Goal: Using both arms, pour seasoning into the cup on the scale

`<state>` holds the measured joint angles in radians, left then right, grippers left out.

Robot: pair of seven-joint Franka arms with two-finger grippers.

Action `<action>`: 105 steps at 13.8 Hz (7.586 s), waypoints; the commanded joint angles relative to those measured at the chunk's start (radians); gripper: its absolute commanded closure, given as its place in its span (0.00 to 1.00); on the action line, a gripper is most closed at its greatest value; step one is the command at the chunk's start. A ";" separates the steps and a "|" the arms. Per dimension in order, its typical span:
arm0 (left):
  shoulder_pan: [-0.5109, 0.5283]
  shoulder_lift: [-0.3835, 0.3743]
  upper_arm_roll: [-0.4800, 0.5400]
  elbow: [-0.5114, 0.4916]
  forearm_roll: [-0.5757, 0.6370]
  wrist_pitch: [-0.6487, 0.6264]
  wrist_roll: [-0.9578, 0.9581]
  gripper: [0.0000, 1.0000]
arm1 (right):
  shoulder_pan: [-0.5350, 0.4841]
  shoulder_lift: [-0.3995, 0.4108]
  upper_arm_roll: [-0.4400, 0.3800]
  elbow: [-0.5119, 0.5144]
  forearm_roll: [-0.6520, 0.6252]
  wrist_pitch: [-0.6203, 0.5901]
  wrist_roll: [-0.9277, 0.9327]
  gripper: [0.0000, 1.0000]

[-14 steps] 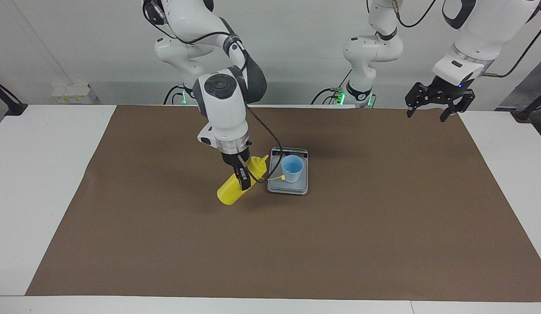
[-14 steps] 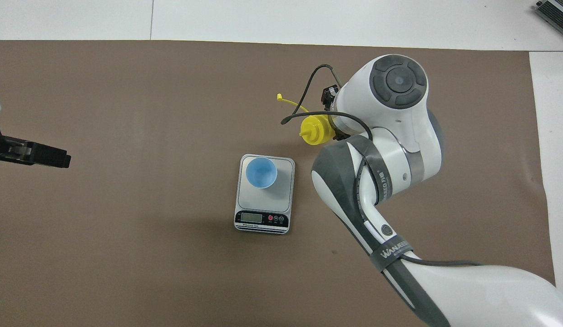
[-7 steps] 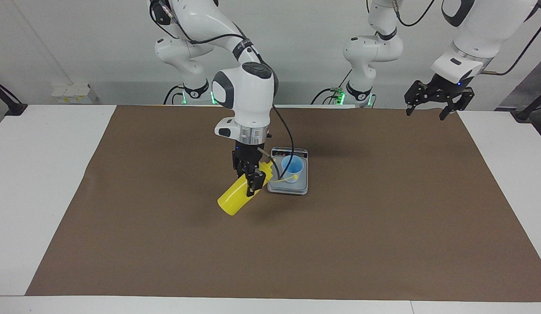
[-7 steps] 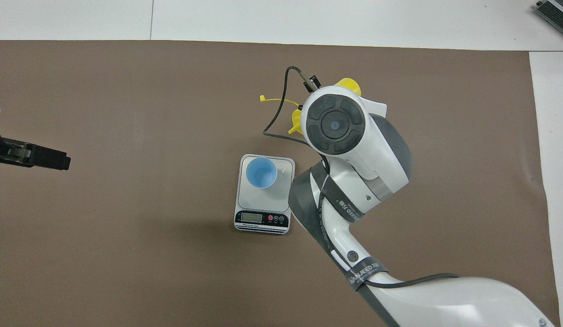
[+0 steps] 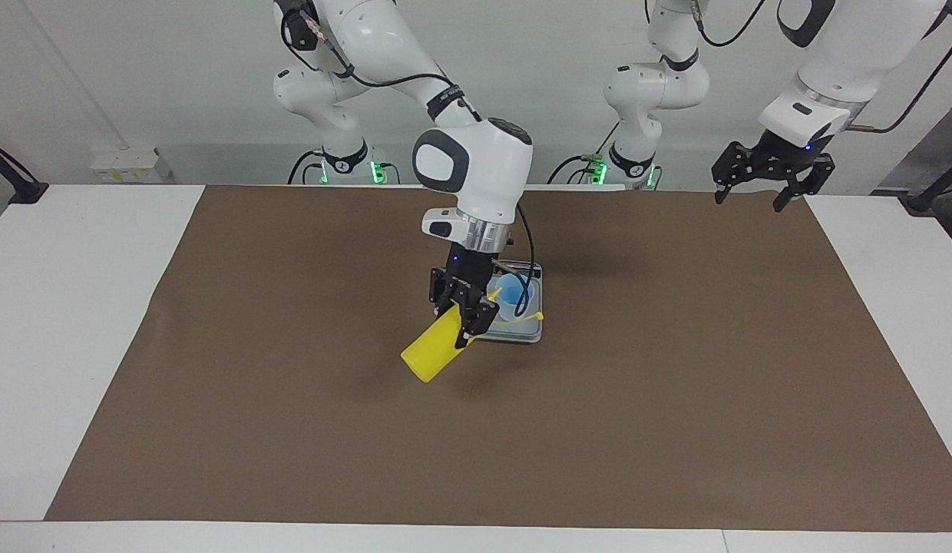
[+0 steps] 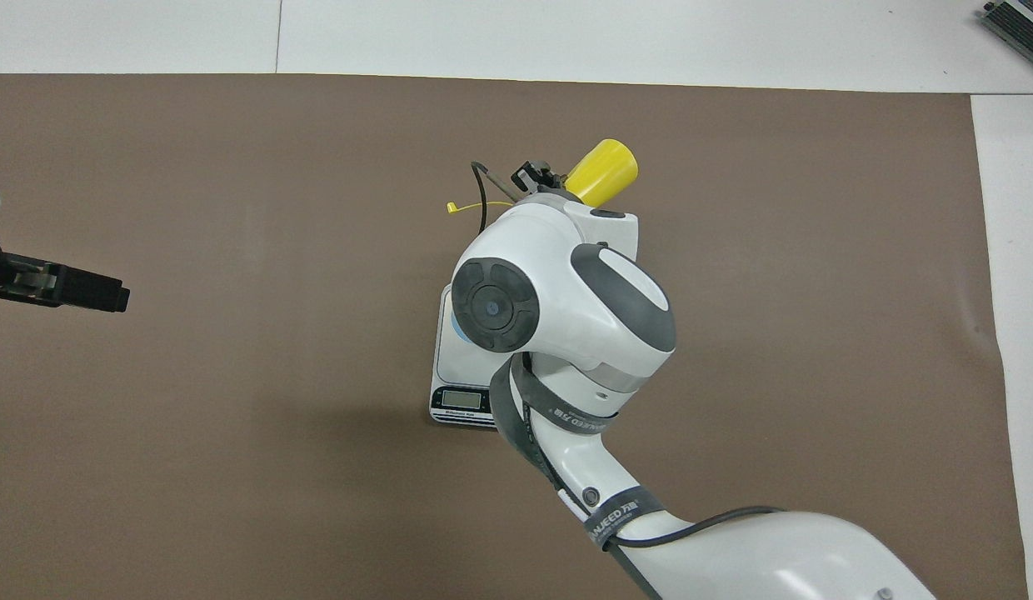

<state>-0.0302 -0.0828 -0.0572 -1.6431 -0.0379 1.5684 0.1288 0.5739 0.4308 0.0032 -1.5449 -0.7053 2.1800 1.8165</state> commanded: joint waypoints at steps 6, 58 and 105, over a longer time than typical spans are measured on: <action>0.016 -0.026 -0.007 -0.021 -0.013 -0.011 0.011 0.00 | 0.086 0.039 -0.003 -0.015 -0.249 -0.071 0.130 1.00; 0.018 -0.026 -0.009 -0.020 -0.013 -0.011 0.011 0.00 | -0.543 -0.218 0.001 -0.204 1.263 -0.356 -0.515 1.00; 0.016 -0.026 -0.007 -0.020 -0.013 -0.011 0.011 0.00 | -0.551 -0.437 0.004 -0.021 0.745 -0.580 -1.548 0.00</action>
<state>-0.0301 -0.0829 -0.0572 -1.6431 -0.0379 1.5658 0.1288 0.0496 -0.0149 0.0060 -1.5868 0.0028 1.6349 0.3034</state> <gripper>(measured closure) 0.000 0.000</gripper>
